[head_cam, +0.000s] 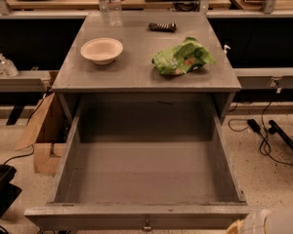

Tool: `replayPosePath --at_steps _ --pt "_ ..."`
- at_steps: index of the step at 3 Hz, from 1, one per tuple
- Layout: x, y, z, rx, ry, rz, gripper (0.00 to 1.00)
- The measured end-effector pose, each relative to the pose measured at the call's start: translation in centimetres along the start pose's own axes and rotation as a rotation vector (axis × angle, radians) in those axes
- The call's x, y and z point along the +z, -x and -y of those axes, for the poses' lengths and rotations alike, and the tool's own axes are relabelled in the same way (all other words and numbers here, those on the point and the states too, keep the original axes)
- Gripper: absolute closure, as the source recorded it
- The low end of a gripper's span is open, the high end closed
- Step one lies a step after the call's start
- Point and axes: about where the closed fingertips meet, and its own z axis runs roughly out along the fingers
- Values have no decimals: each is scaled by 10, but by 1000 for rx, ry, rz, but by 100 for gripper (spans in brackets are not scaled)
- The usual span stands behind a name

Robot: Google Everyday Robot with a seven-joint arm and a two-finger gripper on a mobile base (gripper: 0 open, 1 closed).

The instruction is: Close top drawer

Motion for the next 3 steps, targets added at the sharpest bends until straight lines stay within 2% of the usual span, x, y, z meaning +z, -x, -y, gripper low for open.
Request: replayPosePath --at_steps 1,3 --pt "35 -5 -8 -48 -15 73 100" --pt "103 20 15 -185 -42 193 100"
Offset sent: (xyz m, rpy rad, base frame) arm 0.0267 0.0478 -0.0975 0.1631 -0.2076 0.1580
